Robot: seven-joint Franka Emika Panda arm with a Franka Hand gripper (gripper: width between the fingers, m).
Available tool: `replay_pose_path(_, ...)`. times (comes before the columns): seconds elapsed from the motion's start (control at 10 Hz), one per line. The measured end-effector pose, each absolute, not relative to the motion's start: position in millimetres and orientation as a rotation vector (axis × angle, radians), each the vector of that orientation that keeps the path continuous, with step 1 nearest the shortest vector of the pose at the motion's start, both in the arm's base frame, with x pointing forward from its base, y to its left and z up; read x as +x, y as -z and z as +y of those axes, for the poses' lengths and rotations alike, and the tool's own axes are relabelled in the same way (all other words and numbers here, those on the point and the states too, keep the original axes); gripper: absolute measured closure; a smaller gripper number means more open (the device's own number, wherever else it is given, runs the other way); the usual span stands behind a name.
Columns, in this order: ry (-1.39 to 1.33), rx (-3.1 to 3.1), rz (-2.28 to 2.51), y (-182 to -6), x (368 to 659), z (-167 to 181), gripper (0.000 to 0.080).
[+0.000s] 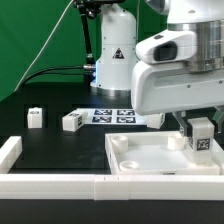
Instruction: Assemble one leg
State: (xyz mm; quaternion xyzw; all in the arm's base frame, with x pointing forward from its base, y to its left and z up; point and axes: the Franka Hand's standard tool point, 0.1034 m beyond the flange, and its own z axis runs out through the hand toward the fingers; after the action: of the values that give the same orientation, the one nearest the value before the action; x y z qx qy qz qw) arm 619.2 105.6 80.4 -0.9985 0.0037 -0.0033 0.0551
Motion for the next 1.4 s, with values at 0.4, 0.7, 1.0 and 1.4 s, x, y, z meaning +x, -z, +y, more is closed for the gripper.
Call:
replay_pose_path(0.4,-0.014,-2.941,0.718,-80.1,619.0,112.9,0.0507)
replay_pose_path(0.7,-0.038,-2.784,1.206,-79.5,618.8,113.8,0.0507)
replay_pose_path(1.0,-0.073,-2.527,1.677,-78.6,617.1,121.7,0.0506)
replay_pose_path(1.4,-0.104,-2.385,1.845,-78.6,617.3,124.2,0.0456)
